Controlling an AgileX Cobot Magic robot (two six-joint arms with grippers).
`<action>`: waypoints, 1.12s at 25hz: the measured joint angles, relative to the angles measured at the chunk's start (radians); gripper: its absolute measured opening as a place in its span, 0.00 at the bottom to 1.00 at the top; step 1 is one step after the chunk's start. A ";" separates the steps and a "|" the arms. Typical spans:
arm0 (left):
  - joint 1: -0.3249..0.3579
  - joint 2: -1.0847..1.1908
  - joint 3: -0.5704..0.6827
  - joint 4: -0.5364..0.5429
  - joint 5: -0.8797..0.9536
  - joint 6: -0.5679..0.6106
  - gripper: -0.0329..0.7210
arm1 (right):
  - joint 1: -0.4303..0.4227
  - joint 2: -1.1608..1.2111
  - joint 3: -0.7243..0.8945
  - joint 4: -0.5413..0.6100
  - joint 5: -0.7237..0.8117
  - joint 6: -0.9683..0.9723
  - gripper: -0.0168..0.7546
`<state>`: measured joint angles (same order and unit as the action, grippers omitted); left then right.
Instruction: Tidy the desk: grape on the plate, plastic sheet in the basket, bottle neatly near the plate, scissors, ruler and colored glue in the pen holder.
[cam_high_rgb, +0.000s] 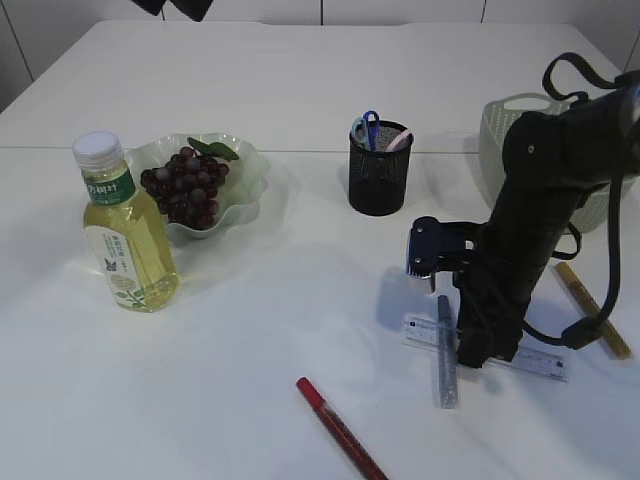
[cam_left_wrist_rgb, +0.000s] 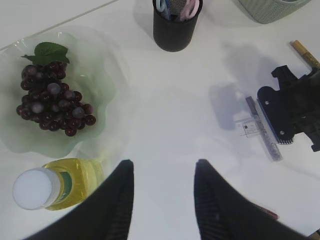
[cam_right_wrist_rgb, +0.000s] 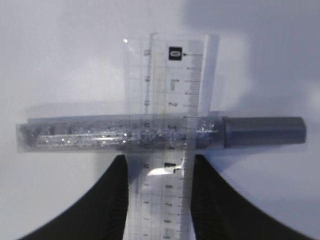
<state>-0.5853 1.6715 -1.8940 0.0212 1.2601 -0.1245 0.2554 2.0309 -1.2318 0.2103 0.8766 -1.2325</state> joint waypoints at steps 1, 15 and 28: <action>0.000 0.000 0.000 0.000 0.000 0.000 0.44 | 0.000 0.000 0.000 0.000 0.004 0.002 0.40; 0.000 0.000 0.000 0.000 0.000 0.000 0.44 | 0.000 0.006 -0.173 0.025 0.276 0.218 0.40; 0.000 0.000 0.000 0.000 0.000 0.000 0.44 | 0.000 0.007 -0.420 0.056 0.328 0.800 0.40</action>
<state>-0.5853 1.6715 -1.8940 0.0212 1.2601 -0.1245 0.2554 2.0377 -1.6516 0.2667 1.2050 -0.4327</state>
